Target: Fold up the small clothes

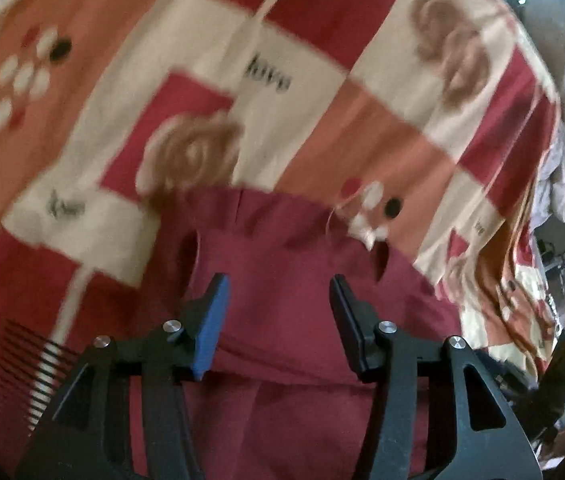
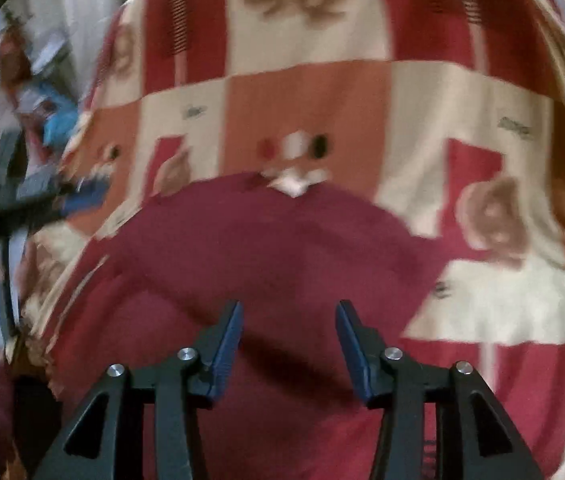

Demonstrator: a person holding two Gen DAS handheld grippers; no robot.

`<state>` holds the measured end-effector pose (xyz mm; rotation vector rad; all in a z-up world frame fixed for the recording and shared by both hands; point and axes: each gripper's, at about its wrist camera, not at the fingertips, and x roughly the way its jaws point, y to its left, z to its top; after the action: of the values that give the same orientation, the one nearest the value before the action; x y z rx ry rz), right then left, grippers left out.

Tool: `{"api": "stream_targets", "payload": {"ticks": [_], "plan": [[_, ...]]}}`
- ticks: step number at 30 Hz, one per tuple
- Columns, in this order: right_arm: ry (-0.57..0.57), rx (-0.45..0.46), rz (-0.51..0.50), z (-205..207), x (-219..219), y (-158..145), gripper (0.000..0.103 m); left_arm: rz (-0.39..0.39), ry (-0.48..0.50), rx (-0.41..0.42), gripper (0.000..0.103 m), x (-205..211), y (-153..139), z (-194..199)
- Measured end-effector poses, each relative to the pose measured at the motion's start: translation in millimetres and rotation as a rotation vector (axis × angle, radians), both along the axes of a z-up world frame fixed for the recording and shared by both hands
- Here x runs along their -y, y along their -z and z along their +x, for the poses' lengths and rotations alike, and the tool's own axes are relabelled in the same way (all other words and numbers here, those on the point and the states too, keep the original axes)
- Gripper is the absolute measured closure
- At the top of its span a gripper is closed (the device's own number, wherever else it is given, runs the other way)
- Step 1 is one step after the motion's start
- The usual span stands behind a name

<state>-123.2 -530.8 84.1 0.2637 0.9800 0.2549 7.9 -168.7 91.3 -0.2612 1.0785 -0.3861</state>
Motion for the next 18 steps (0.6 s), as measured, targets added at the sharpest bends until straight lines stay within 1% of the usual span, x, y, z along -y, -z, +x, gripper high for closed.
{"api": "stream_targets", "payload": {"ticks": [1,2,3,4,5,7,8,9,10,11,12,13,14,15,16,17,18], "plan": [[-0.011,-0.009,-0.028,4.7,-0.9,4.5,0.057,0.041,0.002,-0.013,0.053,4.0,11.3,1.3],[-0.011,-0.025,-0.079,9.2,-2.9,13.0,0.057,0.103,-0.011,-0.034,0.053,7.6,26.7,3.8],[-0.012,-0.051,-0.129,12.8,-5.7,22.5,0.057,0.124,-0.014,-0.049,0.053,8.4,35.2,4.0],[-0.022,-0.112,-0.174,14.4,-6.9,37.9,0.058,0.136,-0.006,-0.067,0.053,9.3,44.5,4.5],[-0.033,-0.163,-0.179,12.9,-5.6,49.7,0.057,0.142,0.008,-0.064,0.053,9.3,49.1,2.7],[-0.013,-0.133,-0.143,2.0,2.7,51.0,0.057,0.163,0.027,-0.029,0.053,10.9,47.2,-3.0],[-0.004,-0.143,-0.115,-0.9,7.2,48.8,0.058,0.181,0.040,-0.014,0.053,13.1,45.1,-5.6],[0.008,-0.145,-0.079,-2.7,11.6,45.0,0.058,0.185,0.042,-0.005,0.053,14.2,44.7,-6.3],[0.036,-0.126,-0.018,-4.8,19.0,37.1,0.058,0.185,0.040,0.000,0.053,14.6,44.8,-6.5],[0.064,-0.106,0.011,-5.2,22.8,31.0,0.055,0.180,0.037,-0.004,0.053,14.3,45.5,-6.8],[0.115,-0.083,0.014,-3.2,28.5,26.0,0.047,0.175,0.033,-0.006,0.053,13.3,46.8,-5.2],[0.157,-0.075,-0.006,0.2,30.9,24.8,0.039,0.166,0.030,-0.006,0.053,12.0,46.5,-5.3],[0.220,-0.085,-0.042,6.6,34.0,28.1,0.022,0.142,0.022,-0.009,0.053,8.2,45.1,-6.3],[0.264,-0.104,-0.053,12.4,38.2,34.5,0.019,0.126,0.014,-0.013,0.053,6.8,44.5,-5.9],[0.286,-0.140,-0.009,21.7,42.3,46.5,0.019,0.103,0.003,-0.020,0.053,4.0,41.5,-7.2],[0.280,-0.170,0.057,28.2,42.7,57.0,0.022,0.080,-0.006,-0.025,0.053,-1.2,37.8,-10.1],[0.257,-0.186,0.113,32.7,39.6,64.5,0.038,0.066,-0.012,-0.029,0.053,-5.9,33.7,-13.4]]}}
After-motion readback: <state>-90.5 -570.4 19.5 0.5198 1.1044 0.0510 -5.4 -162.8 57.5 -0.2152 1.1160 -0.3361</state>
